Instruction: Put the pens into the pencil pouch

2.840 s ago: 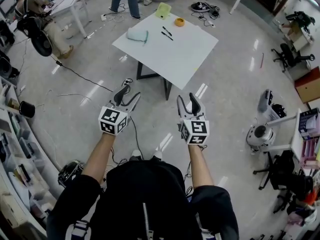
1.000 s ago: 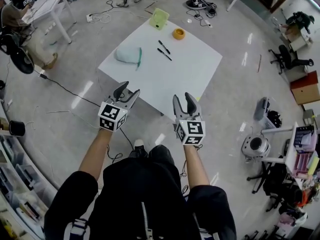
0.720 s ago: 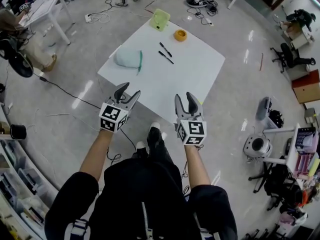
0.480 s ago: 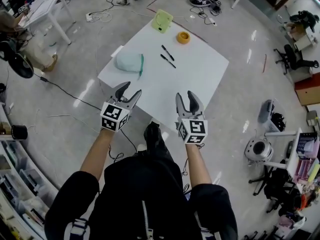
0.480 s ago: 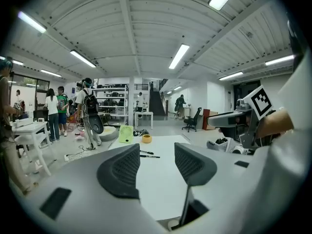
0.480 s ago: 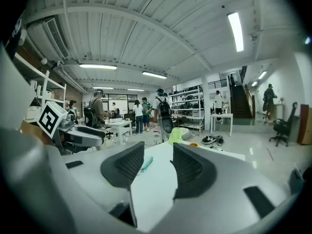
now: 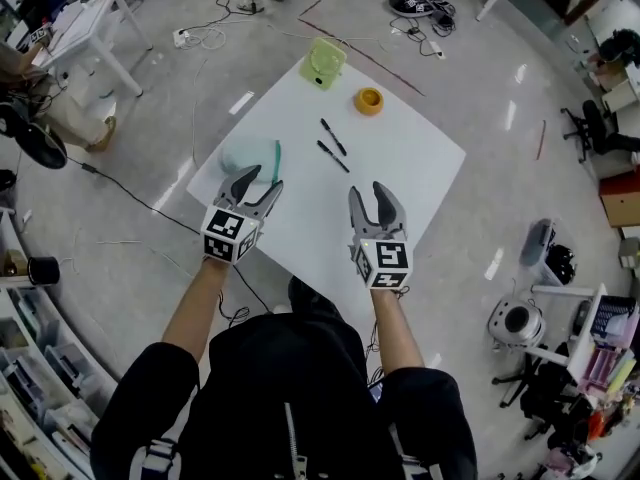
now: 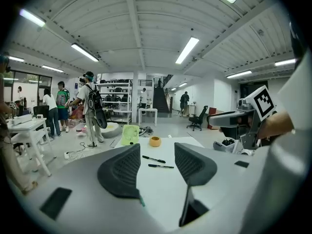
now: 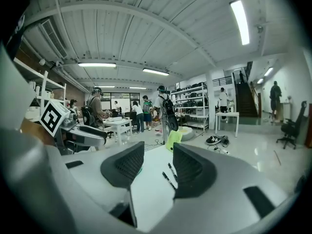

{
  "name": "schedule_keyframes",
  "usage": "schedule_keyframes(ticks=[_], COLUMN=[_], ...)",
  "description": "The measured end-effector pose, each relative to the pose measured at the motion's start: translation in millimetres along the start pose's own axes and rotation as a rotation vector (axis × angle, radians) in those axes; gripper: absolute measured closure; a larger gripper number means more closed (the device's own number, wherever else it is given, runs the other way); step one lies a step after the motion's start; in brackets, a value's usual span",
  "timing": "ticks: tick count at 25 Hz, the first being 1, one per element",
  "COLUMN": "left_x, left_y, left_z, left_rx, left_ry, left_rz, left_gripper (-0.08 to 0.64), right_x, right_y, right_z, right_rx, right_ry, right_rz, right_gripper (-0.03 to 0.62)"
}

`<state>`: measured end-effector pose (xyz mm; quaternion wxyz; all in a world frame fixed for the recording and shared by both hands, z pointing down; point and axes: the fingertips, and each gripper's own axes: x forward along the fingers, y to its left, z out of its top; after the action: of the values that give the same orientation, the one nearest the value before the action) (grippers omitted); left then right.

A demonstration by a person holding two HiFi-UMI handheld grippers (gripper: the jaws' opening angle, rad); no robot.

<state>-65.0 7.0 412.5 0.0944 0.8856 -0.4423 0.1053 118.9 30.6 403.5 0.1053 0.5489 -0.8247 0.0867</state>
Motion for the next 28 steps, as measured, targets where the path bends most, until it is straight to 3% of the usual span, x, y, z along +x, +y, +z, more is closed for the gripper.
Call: schedule_keyframes(ticks=[6, 14, 28], left_x=[38.9, 53.7, 90.1], left_y=[14.7, 38.5, 65.2], left_z=[0.5, -19.5, -106.7], left_rx=[-0.028, -0.082, -0.106], left_ry=[0.028, 0.084, 0.284], left_rz=[0.04, 0.094, 0.111], left_gripper=[0.324, 0.324, 0.325], right_x=[44.9, 73.9, 99.9], right_y=[-30.9, -35.1, -44.1], right_z=[-4.0, -20.8, -62.6], right_rx=[-0.011, 0.002, -0.002], right_ry=[0.026, 0.065, 0.171], right_rz=[0.047, 0.08, 0.082], right_gripper=[0.413, 0.413, 0.413])
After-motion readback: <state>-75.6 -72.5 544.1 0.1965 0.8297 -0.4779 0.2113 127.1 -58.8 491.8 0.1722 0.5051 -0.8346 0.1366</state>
